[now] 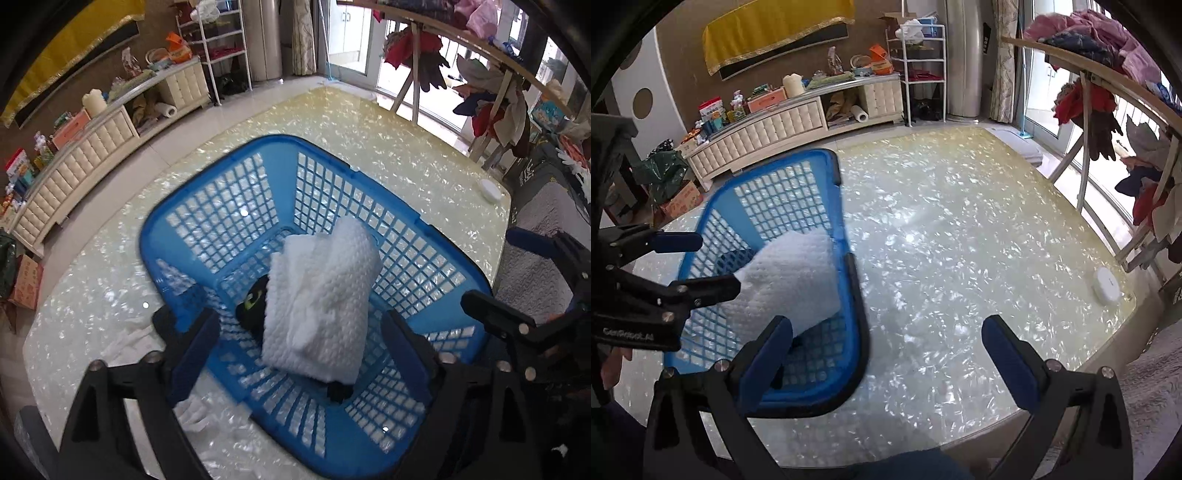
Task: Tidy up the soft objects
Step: 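Open the left gripper to drop the quilted cloth into the basket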
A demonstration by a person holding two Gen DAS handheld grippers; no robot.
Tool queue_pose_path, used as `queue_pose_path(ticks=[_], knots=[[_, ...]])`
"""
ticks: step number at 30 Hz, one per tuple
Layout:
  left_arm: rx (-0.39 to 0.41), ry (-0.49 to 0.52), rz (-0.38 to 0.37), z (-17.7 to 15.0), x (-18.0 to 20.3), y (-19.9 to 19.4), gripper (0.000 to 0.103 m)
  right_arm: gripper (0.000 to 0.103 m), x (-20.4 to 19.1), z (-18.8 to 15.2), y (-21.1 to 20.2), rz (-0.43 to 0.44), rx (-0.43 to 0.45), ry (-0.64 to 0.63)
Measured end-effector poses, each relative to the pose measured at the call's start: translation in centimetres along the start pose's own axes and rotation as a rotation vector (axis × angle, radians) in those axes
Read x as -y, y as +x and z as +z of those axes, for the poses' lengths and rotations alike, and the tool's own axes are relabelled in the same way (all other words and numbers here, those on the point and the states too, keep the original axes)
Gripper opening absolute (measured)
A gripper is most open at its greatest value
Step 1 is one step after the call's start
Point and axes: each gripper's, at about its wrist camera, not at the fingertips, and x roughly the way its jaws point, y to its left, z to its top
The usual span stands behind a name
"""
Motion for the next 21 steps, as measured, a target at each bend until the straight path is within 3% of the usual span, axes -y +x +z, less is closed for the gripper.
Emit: queue_pose_path(ticks=[6,9,21], knots=[[0.069,-0.037,0.022,-2.1,-1.5,-3.9,0.093,0.102,-2.3,0.6,-1.8,0.019,0.040,-0.053],[0.088,-0.064,0.026,-3.7,-2.7,-5.5,0.103,0.103,-3.8,0.6,-2.3,0.031,0.046,-0.085],[0.099,-0.140,0.081,-10.6,-7.0,-9.5,0.103,0.102,-9.0,-0.1,-2.9,0.086,0.058,-0.205]])
